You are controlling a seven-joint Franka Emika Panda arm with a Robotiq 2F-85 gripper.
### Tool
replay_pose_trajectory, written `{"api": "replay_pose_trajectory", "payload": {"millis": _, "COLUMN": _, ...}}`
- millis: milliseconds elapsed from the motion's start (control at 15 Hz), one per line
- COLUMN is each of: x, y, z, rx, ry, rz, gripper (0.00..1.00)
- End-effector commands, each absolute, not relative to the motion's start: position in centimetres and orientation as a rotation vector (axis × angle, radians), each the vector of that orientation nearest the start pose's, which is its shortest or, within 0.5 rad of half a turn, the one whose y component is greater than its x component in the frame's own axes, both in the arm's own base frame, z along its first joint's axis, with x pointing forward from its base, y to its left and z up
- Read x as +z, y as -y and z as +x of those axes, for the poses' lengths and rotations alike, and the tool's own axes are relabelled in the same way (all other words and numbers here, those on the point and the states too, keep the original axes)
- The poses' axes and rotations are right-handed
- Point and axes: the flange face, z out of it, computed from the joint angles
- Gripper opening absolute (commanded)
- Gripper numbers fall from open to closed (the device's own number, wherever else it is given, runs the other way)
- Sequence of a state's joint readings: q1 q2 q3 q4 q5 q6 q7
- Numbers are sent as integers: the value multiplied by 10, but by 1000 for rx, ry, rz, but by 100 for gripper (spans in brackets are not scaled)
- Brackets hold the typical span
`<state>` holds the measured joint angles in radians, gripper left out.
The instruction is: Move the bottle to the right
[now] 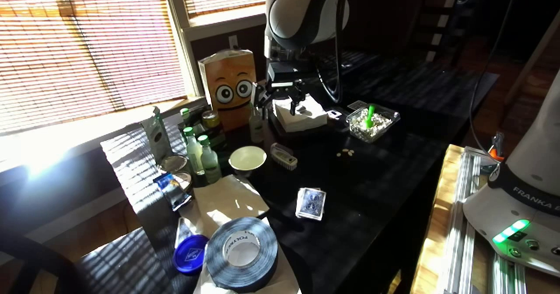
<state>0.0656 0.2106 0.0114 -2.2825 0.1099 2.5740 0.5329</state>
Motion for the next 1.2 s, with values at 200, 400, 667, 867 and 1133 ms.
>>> {"api": "replay_pose_trajectory", "payload": {"millis": 200, "x": 283, "y": -43, "z": 615, "rx": -235, "ry": -829, "rz": -3118, "gripper": 100}}
{"api": "replay_pose_trajectory", "payload": {"millis": 400, "x": 286, "y": -41, "z": 604, "rx": -221, "ry": -809, "rz": -3082, "gripper": 100}}
{"api": "replay_pose_trajectory", "payload": {"millis": 667, "x": 278, "y": -38, "z": 607, "rx": -204, "ry": -838, "rz": -3080, "gripper": 100}}
{"api": "replay_pose_trajectory", "payload": {"millis": 867, "x": 278, "y": -16, "z": 621, "rx": -179, "ry": -689, "rz": -3044, "gripper": 100}}
{"api": "replay_pose_trajectory", "payload": {"millis": 1133, "x": 275, "y": -1, "z": 641, "rx": -145, "ry": -318, "rz": -3055, "gripper": 100}}
